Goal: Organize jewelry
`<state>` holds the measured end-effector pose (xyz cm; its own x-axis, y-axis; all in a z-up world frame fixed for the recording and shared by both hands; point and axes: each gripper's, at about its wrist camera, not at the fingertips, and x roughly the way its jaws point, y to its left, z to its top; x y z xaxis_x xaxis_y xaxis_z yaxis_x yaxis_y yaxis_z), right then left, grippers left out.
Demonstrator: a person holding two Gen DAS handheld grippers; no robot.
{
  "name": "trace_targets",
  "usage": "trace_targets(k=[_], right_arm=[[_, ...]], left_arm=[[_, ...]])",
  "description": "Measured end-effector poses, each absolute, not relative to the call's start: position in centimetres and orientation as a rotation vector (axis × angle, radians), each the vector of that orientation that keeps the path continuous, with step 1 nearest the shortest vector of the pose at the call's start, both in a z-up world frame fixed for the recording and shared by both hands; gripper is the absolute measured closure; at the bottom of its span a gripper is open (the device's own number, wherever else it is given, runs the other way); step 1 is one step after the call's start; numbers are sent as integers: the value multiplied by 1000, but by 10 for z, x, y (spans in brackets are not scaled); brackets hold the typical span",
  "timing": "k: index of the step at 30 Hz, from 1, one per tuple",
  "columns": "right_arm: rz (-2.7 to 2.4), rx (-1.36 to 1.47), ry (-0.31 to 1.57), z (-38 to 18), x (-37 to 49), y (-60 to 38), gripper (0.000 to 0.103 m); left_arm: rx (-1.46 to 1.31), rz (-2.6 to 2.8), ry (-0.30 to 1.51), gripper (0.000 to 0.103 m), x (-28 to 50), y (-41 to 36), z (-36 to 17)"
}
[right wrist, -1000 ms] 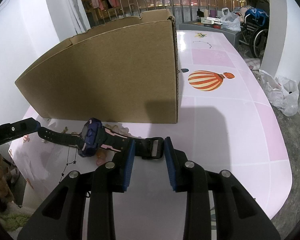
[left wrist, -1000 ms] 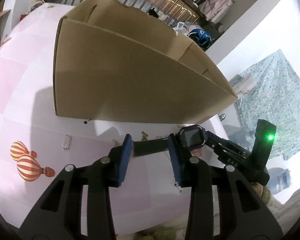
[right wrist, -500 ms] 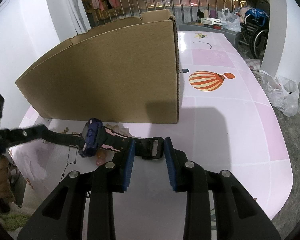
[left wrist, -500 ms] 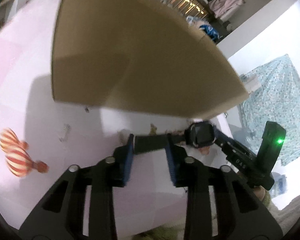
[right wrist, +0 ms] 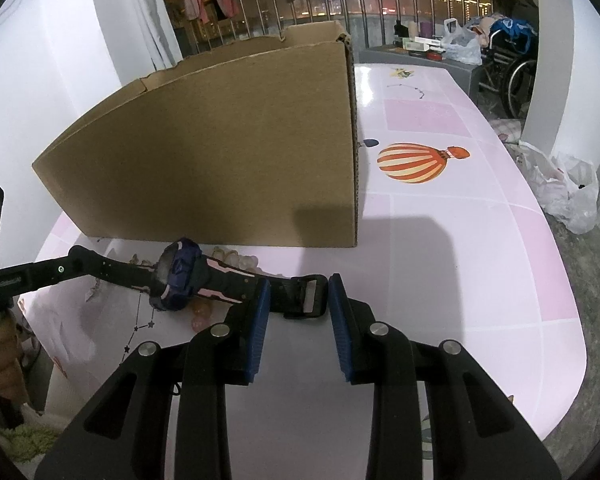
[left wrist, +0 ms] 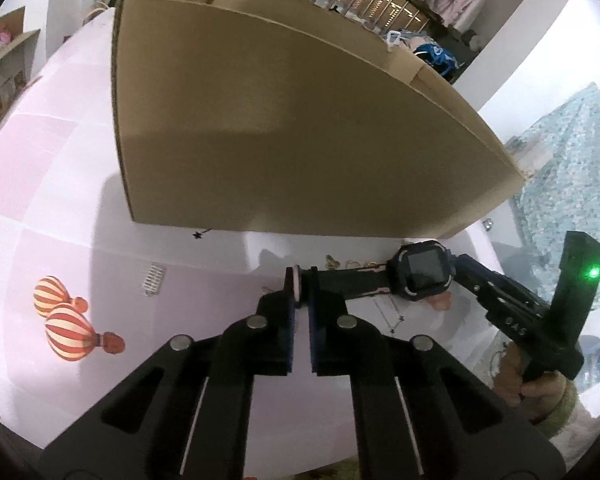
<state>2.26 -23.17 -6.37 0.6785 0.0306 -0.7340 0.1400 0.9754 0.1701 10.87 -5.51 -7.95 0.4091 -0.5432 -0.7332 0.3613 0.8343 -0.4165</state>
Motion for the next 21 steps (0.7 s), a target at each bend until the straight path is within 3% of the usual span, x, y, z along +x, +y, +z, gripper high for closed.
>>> trace_targets(k=[6,21], right_arm=[[-85,205,812,-59,21,-235,94],[-86,127,707,-28,8,-226,99]], left_arm=[[-116,-544,955,101,104,-61,-71],[-35,-557,847,101,83,-63,-48]])
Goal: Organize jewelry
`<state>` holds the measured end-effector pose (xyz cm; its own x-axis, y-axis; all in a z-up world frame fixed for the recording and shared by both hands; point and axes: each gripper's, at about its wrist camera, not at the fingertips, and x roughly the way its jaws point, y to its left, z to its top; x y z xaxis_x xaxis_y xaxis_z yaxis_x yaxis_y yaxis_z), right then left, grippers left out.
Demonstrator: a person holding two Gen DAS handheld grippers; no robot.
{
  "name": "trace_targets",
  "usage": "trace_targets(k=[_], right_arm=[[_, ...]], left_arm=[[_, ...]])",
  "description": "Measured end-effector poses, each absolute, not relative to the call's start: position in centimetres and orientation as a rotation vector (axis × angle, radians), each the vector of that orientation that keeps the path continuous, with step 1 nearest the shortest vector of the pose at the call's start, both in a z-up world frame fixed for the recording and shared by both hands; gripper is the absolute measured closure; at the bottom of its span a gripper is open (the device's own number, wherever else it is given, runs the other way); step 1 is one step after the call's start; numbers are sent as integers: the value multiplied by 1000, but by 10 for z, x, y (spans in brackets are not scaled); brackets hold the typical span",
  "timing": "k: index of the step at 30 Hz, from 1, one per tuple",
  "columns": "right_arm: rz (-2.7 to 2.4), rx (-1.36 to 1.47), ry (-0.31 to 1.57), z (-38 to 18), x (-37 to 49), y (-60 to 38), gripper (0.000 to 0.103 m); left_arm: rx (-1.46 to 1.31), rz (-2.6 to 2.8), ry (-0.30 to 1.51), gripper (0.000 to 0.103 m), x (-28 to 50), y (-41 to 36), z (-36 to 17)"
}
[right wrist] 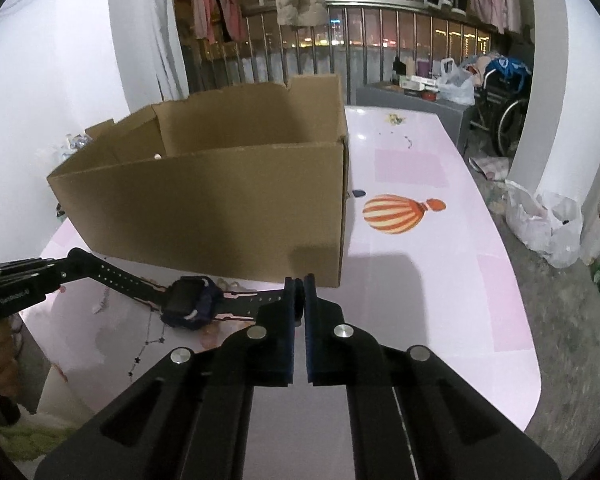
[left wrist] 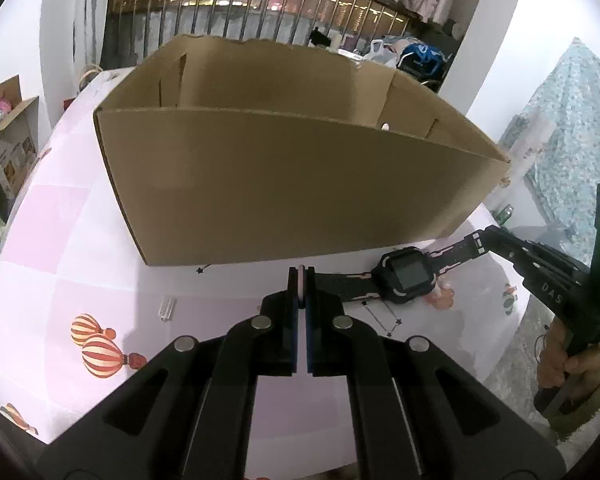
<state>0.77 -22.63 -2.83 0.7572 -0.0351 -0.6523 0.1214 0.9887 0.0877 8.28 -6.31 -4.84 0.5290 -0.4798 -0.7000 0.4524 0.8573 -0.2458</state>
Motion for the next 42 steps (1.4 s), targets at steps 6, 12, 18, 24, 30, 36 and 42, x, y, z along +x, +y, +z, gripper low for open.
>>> trace_targets(k=[6,12,18,24,30,36,42], right_arm=[[-81,103,669,-15,-4,-222,99],[-84,107,637,-4,-16,-224,100],[-80,86,571,24,-30,-221,100],[-49,37,474,69,-33,-218,100],[-4,-1,385,119,2,-226,101],[37,71,398,136,40,-244,101],[84,143,427,111,24,-245,101]], left_arm=[[-32,-577,800,101,64,-58,-34],[-39,-594,762,101,54,-59,-15],[-47,-624,695,101,39,-55,14],[-41,-652,609,101,34,-47,61],[-64,-661,591,101,62,-49,102],[-98,-639,681,101,121,-65,99],[-83,-653,648,101,118,-65,104]])
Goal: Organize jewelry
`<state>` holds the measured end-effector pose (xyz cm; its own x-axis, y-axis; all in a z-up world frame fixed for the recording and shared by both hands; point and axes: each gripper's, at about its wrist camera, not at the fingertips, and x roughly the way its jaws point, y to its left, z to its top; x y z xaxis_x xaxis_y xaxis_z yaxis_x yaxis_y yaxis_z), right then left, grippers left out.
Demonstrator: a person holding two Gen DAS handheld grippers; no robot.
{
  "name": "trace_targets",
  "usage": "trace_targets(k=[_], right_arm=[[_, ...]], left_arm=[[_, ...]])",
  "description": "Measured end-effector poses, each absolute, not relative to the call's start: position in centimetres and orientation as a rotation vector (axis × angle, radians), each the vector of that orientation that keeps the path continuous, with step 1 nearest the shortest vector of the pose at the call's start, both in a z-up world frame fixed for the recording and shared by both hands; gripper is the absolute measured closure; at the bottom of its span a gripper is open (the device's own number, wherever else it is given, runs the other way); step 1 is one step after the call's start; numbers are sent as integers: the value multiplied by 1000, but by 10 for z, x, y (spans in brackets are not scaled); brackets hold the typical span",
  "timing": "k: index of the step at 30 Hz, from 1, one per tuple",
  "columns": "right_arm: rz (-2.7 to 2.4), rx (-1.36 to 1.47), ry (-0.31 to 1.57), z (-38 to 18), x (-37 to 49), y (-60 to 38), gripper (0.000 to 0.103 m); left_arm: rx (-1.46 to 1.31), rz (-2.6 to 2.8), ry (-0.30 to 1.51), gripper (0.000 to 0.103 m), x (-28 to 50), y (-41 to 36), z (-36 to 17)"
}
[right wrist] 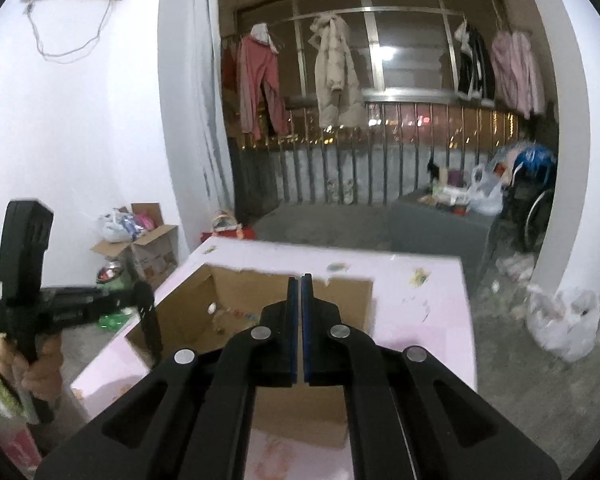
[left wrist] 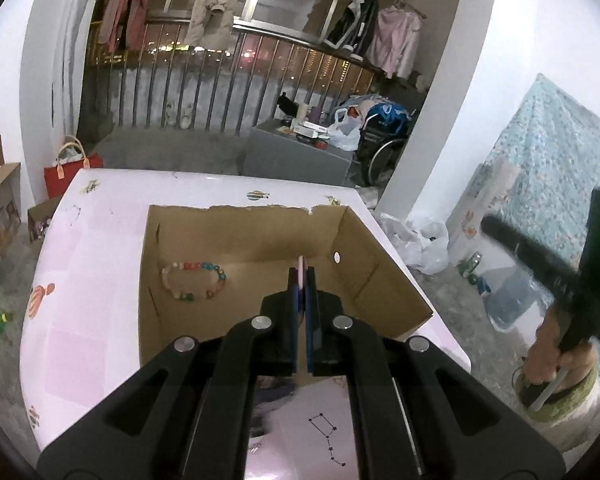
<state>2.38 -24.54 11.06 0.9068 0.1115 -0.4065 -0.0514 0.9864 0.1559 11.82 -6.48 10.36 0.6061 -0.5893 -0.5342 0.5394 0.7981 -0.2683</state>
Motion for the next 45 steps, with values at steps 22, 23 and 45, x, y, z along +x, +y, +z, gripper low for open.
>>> trace_targets(k=[22,23,45], right_arm=[[255,325,649,-4,-4,-216,99],[265,325,652,-6,-6,-214,97],[443,246,589,-16,0,-165,56]], left_arm=[[-66,-652,637,101,96,-62,108],[-64,-658,632,101,93,-63,111],[-34,-747,548,101,40,-81,156]])
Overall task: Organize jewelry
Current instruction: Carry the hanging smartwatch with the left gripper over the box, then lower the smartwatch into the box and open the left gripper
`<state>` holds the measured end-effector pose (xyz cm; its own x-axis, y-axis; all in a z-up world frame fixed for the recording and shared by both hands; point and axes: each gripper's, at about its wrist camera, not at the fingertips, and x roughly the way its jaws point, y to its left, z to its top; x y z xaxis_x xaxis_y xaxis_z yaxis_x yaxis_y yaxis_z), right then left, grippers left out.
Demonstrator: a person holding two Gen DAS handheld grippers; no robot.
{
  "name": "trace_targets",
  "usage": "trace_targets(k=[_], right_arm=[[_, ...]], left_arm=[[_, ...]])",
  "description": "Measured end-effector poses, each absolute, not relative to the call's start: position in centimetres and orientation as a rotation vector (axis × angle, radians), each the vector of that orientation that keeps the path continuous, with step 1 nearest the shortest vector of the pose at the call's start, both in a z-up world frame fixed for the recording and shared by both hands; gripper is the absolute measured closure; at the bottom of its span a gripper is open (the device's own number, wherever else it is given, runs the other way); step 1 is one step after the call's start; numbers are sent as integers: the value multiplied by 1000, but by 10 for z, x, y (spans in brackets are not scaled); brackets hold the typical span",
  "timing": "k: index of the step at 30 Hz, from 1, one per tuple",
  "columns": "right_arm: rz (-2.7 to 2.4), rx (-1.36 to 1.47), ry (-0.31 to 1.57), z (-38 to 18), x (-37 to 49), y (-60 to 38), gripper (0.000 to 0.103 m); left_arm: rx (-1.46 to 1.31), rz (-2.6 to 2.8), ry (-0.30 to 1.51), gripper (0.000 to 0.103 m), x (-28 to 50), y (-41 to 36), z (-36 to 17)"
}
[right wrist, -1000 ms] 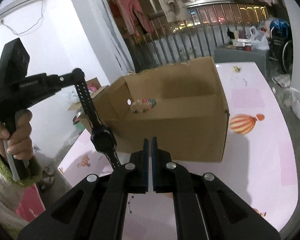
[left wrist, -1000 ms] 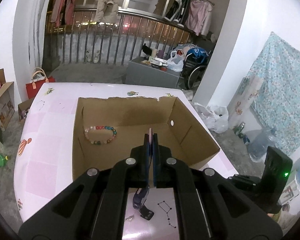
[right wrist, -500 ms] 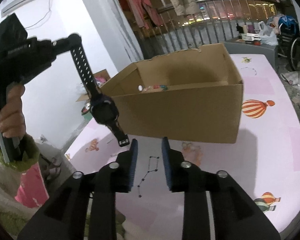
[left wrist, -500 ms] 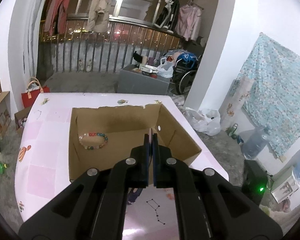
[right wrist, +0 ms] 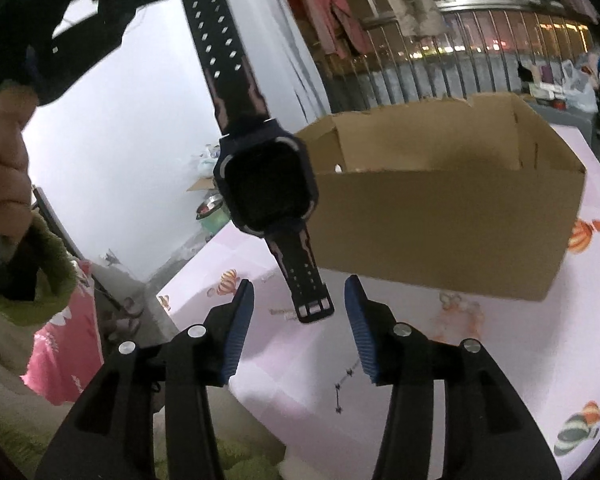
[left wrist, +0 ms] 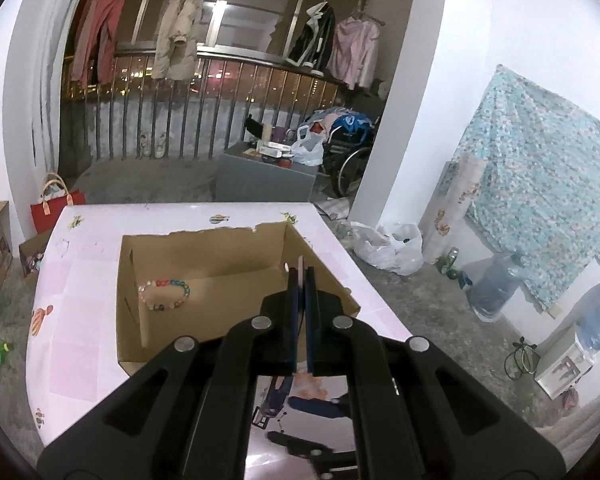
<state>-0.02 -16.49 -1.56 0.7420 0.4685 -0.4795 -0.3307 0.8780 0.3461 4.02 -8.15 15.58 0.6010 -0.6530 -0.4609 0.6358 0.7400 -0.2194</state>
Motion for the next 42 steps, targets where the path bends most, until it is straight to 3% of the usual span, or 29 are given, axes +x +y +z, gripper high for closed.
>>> trace_targets(k=[8,12,19,21,31,42], right_arm=[[422,220,560,-15,11,-158,57],[409,239,569,-15,11,-161,78],[342,168,585,-3,3,-155,84],[311,135,591,6,1,-156,98],[140,-121,572,77,39,-182,99],[127,-455,764,63,165,-192,99]], left_arm=[[-23,-761,510,101,28,-86,169],[-25,-755,502,101,28,-83,171],[-73,-745,493,101,35,-64,170],[-99,-751,482,101,38,-56,173],[-211,-776,396,101,75,-30,190],[-214,-670,597,101,194,-53,123]])
